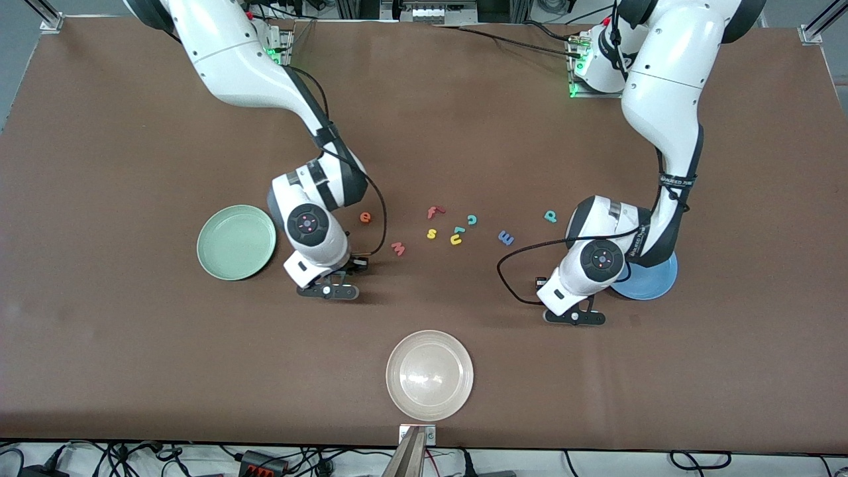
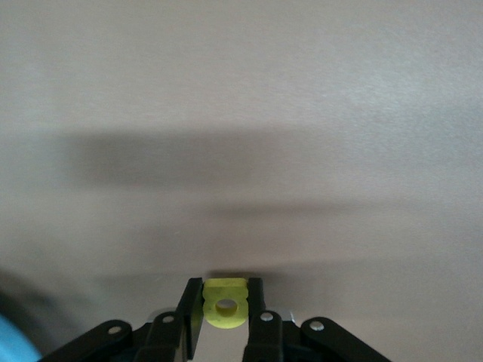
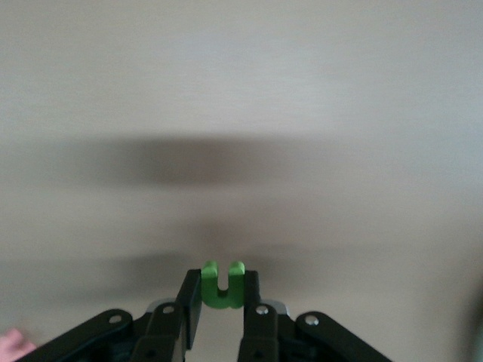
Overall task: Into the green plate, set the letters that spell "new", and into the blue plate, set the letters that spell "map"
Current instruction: 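Place the green letter on the green plate while the left places yellow, then move the right gripper to the orange letter while the left reaches blue, then grasp the orange letter with the right gripper while the left grasps blue, then place the orange letter on the green plate while the left places blue, then move the right gripper to the pink letter while the left reaches teal, then grasp the pink letter with the right gripper while the left grasps teal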
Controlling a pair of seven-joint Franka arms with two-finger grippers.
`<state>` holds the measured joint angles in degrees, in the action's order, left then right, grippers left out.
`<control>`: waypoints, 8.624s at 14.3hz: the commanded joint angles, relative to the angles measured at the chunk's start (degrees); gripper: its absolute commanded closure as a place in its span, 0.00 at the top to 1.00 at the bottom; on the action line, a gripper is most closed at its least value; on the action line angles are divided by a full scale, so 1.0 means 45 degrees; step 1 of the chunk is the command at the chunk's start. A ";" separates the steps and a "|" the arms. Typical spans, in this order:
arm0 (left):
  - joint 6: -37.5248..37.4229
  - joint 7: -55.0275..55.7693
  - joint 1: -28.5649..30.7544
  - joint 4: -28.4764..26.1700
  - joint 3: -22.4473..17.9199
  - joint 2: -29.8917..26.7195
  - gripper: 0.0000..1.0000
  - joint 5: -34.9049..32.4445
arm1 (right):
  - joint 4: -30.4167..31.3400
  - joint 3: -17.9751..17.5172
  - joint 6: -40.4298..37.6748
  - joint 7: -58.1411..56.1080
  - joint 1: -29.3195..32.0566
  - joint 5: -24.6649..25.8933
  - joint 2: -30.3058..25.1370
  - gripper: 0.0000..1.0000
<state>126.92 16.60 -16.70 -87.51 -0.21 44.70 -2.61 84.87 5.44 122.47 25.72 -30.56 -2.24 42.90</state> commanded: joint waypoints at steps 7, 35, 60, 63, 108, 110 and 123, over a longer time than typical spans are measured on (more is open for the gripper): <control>-0.3670 -0.2944 0.1756 0.0012 -0.0051 -0.1397 0.04 -0.0337 | 0.4284 0.0489 -0.1844 -0.4012 0.2590 0.0438 -0.3694 0.12; -0.5179 -0.3650 0.2968 -0.0825 0.2406 -0.2316 1.00 0.0542 | 0.4207 -0.0759 0.1553 0.3327 -0.1391 -0.1157 -0.1780 0.69; 0.2635 0.9788 0.1835 -0.4969 0.4460 -0.2062 0.60 0.0717 | 0.4129 -0.0662 0.1633 0.2644 -0.1276 -0.1768 -0.1912 0.15; 0.2635 0.9671 0.1854 -0.4968 0.4460 -0.2082 0.38 0.0717 | 0.4129 0.0250 -0.0003 0.1186 -0.0456 -0.1456 -0.2792 0.15; 0.0483 -0.1501 0.6737 -0.7409 0.8211 -0.3450 0.94 -0.4494 | -0.0441 -0.0037 0.1238 -0.6810 -0.2563 -0.1573 0.0896 0.57; 0.0680 -0.1481 0.6795 -0.7410 0.8191 -0.3197 0.85 -0.5547 | -0.0441 -0.0037 0.1689 -0.6829 -0.2661 -0.1554 0.1150 0.57; 0.0955 -0.0993 0.6718 -0.7683 0.8152 -0.2687 0.52 -0.5747 | -0.0461 -0.0037 0.2140 -0.6790 -0.2817 -0.1554 0.1404 0.25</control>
<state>130.50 11.06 13.45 -121.74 36.03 32.72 -27.05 83.87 5.15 132.06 -4.51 -42.75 -8.94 48.41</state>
